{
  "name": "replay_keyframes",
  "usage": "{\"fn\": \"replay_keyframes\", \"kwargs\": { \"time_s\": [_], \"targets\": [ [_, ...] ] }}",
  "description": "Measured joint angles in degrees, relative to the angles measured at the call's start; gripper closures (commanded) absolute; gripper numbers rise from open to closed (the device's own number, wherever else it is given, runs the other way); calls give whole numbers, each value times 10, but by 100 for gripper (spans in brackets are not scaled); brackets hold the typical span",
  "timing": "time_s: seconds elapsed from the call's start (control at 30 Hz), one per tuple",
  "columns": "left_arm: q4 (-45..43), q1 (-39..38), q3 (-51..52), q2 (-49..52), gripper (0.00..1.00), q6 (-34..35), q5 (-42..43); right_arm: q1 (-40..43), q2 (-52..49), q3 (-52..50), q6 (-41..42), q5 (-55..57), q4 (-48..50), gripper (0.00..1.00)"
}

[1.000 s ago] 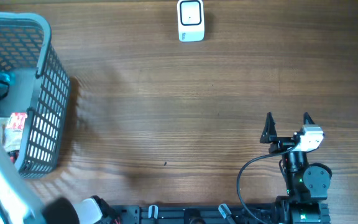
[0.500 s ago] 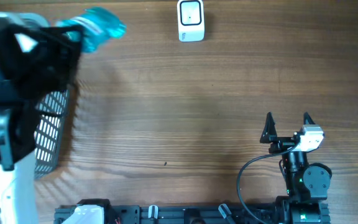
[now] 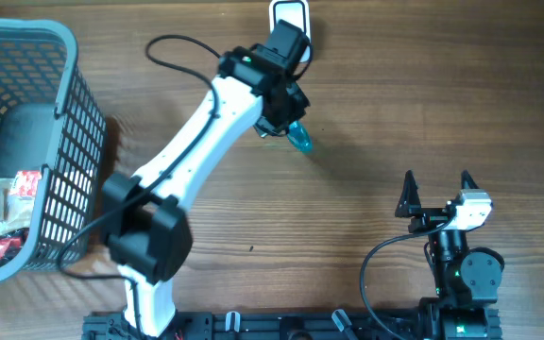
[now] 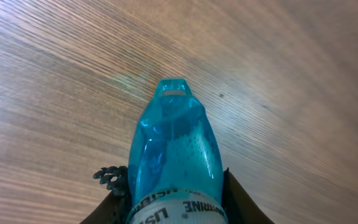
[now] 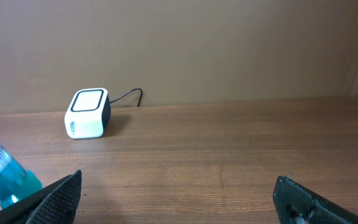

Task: Scan the item barcode
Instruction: 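Lift the bottle out and set it upright near the scanner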

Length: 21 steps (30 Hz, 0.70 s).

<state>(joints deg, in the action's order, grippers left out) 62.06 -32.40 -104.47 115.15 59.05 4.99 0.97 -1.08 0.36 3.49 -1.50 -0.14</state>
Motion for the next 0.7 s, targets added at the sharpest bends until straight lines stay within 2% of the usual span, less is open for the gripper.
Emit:
{"fn": "replay_keyframes", "kwargs": {
  "time_s": [0.07, 0.13, 0.17, 0.2, 0.23, 0.33, 0.7],
  "targets": [
    [-11, -12, 0, 27, 83, 0, -5, 0, 0, 0, 0, 0, 0, 0],
    [-21, -24, 0, 27, 80, 0, -7, 0, 0, 0, 0, 0, 0, 0],
    [-23, -32, 0, 29, 73, 0, -7, 0, 0, 0, 0, 0, 0, 0],
    [-26, -38, 0, 29, 60, 0, -7, 0, 0, 0, 0, 0, 0, 0],
    [-29, -45, 0, 30, 41, 0, -9, 0, 0, 0, 0, 0, 0, 0],
    [-49, -62, 0, 30, 37, 0, -17, 0, 0, 0, 0, 0, 0, 0],
    [-51, -57, -57, 30, 37, -22, -22, 0, 0, 0, 0, 0, 0, 0]
  ]
}}
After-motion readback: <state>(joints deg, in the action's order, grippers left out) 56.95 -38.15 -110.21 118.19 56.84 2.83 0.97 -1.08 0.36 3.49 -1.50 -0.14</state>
